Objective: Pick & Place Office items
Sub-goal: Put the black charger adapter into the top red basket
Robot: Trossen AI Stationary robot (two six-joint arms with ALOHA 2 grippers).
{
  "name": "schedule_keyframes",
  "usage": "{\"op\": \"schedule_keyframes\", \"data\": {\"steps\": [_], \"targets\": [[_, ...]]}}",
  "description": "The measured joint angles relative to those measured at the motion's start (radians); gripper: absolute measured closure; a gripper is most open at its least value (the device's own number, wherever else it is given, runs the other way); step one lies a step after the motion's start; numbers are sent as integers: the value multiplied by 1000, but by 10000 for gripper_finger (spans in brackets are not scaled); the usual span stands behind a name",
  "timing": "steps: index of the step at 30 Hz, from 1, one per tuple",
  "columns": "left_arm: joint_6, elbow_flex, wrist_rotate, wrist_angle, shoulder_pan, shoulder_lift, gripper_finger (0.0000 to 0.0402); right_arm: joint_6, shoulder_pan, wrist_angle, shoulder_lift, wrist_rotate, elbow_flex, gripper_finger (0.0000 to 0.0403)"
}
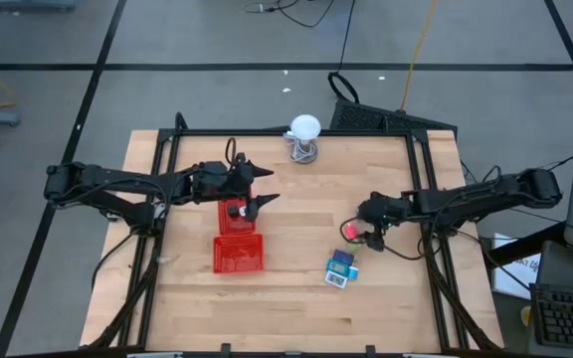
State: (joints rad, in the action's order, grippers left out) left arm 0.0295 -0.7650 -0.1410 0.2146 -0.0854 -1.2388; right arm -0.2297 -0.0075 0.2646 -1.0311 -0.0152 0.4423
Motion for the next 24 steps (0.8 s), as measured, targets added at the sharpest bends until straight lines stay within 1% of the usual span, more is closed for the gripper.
{"op": "schedule_keyframes", "data": {"steps": [3,4,7,8,9,10,12,16,18,21,23,24], "targets": [[0,0,0,0,-1,0,83,14,-17,-10,13,94,0,90],[0,0,0,0,-1,0,85,15,-22,-17,17,147,0,90],[1,0,0,4,-1,0,92,0,-40,-16,35,365,0,90],[1,0,0,6,-2,0,94,-19,-46,-9,40,423,0,90],[1,0,0,9,-1,0,96,-49,-54,3,46,463,0,90],[1,0,0,15,-1,0,98,-93,-64,12,52,471,0,90],[1,0,0,16,-1,0,101,-185,-89,22,57,445,1,90],[1,0,0,19,-1,-1,102,-367,-132,88,39,315,2,90],[1,0,0,27,-1,-1,98,-432,-144,116,24,267,2,90],[-6,0,0,31,-1,-1,93,-439,-153,106,9,227,2,90],[-6,0,0,33,-1,-1,89,-405,-159,73,4,207,0,90],[-6,0,0,33,-1,-1,87,-384,-163,42,5,180,0,90]]}}
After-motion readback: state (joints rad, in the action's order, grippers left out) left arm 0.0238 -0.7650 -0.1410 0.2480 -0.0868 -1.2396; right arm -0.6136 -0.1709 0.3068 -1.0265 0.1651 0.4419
